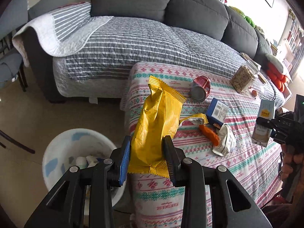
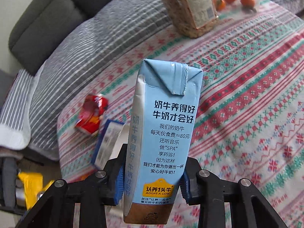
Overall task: Collect trash
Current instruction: 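Drop the yellow wrapper into the bin while the right gripper drops the milk carton in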
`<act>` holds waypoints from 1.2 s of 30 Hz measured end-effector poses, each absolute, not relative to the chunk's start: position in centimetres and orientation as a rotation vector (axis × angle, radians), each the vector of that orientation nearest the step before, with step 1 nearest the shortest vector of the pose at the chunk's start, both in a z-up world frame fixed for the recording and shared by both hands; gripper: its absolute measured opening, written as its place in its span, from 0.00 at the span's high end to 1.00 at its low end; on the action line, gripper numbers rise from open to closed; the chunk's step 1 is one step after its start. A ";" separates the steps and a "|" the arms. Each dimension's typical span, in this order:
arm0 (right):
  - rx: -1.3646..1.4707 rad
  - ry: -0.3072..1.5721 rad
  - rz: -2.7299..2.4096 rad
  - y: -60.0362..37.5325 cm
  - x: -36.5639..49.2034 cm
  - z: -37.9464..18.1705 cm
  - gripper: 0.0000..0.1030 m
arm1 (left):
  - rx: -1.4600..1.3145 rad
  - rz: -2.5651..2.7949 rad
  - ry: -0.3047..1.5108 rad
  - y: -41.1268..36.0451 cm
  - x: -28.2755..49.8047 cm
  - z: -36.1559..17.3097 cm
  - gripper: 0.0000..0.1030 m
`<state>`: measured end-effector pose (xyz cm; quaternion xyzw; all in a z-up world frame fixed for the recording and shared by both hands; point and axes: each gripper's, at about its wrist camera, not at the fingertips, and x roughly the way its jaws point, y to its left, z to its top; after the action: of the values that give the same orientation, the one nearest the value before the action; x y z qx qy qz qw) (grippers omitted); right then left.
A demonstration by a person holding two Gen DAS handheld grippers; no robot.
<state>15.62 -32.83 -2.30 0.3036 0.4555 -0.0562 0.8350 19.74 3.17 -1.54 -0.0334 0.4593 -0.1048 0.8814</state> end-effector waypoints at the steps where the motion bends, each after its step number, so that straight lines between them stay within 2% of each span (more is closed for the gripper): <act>1: 0.633 0.967 -0.106 -32.4 15.4 -2.1 0.60 | -0.068 -0.214 0.957 3.4 19.5 -1.6 0.65; 16: 0.457 1.011 0.129 -21.9 14.8 -1.2 0.60 | -0.024 -0.103 1.021 10.7 17.4 -3.3 0.65; 26: 0.355 1.043 0.232 -15.0 15.9 -2.5 0.60 | -0.045 -0.038 1.071 15.4 17.1 -5.0 0.63; 28: 0.342 1.050 0.255 -13.7 16.2 -2.9 0.60 | -0.058 -0.014 1.079 16.1 17.1 -5.0 0.55; 31: 0.324 1.058 0.285 -11.9 16.4 -3.3 0.60 | -0.063 0.044 1.079 17.2 16.9 -4.9 0.28; 32: 0.318 1.061 0.297 -11.2 16.6 -3.5 0.60 | -0.062 0.062 1.073 17.5 16.7 -4.8 0.17; 33: 0.312 1.063 0.307 -10.7 16.6 -3.6 0.60 | -0.060 0.080 1.064 17.8 16.5 -4.7 0.13; 36: 0.289 1.068 0.334 -8.9 16.8 -4.1 0.60 | -0.048 0.115 1.073 18.8 16.2 -5.0 0.13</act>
<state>16.79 -8.91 -4.06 0.1367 0.5048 0.1577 0.8376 16.19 18.79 -5.01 -0.0229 0.5107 0.0546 0.8577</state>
